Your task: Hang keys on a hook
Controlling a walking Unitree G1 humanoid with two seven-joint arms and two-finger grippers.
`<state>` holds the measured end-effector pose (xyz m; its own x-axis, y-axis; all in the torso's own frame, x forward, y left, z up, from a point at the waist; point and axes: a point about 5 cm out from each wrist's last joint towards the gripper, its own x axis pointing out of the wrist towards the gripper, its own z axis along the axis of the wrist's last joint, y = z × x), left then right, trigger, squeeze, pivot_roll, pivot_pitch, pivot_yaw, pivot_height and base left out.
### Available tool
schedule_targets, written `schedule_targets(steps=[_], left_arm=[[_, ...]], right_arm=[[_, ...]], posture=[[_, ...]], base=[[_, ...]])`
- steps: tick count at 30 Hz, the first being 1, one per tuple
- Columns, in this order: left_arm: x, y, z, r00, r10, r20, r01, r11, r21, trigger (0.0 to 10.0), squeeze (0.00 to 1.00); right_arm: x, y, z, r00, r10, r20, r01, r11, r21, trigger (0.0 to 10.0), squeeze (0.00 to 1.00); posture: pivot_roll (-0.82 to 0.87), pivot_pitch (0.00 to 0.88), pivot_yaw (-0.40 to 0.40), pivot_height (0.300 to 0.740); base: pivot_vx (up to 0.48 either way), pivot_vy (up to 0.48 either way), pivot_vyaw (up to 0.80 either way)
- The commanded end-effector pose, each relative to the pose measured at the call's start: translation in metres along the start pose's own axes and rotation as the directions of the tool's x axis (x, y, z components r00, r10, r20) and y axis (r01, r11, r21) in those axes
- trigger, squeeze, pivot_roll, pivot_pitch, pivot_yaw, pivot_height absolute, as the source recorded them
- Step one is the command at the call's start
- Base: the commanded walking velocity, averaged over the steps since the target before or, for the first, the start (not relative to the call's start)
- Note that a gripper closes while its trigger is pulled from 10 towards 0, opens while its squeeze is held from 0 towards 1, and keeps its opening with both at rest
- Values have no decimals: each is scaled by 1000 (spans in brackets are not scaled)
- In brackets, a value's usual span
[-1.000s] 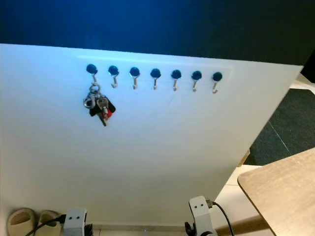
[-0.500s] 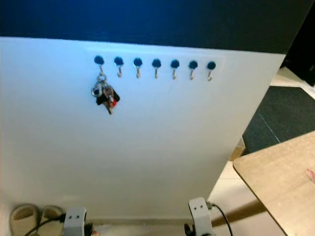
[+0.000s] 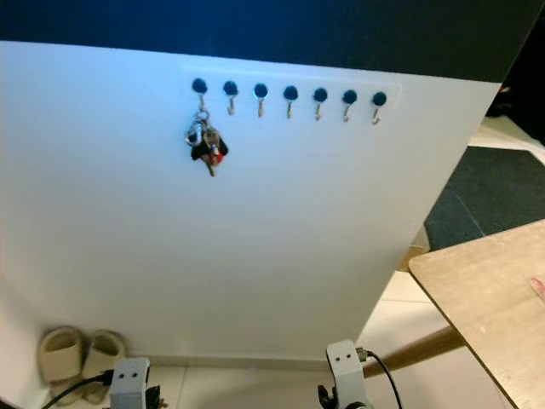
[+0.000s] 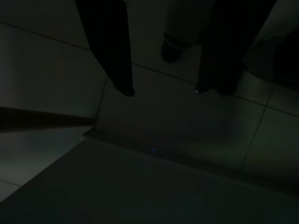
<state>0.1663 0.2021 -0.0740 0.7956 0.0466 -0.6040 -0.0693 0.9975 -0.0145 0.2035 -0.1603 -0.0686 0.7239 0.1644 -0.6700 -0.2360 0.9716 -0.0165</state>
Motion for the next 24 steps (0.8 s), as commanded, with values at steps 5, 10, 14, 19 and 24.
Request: schedule_targets(steps=[5, 10, 14, 19, 24], left_arm=[[0, 1, 0, 1000, 4, -14, -4, 1000, 1, 10000, 0], [1, 2, 1, 1000, 13, -8, -13, 1000, 6, 10000, 0], [1, 2, 2, 1000, 12, -3, -11, 1000, 12, 10000, 0], [2, 1, 2, 1000, 12, 0, -12, 1000, 15, 10000, 0], [2, 1, 3, 1000, 15, -4, -15, 999, 29, 10000, 0]], right_arm=[[-1, 0, -3, 1000, -5, -11, 6, 1000, 11, 10000, 0], [-1, 1, -3, 1000, -6, -11, 6, 1000, 11, 10000, 0], [-1, 0, -3, 1000, -5, -12, 5, 1000, 9, 10000, 0], [-1, 0, -3, 1000, -5, -12, 5, 1000, 7, 10000, 0], [-1, -1, -3, 1000, -7, -11, 7, 1000, 6, 10000, 0]], posture=[[86, 44, -49, 740], [87, 43, -49, 740], [88, 40, -51, 740], [86, 37, -51, 740], [81, 33, -49, 740]], base=[[-264, 0, 0], [-104, 0, 0], [0, 0, 0], [0, 0, 0], [0, -77, 0]])
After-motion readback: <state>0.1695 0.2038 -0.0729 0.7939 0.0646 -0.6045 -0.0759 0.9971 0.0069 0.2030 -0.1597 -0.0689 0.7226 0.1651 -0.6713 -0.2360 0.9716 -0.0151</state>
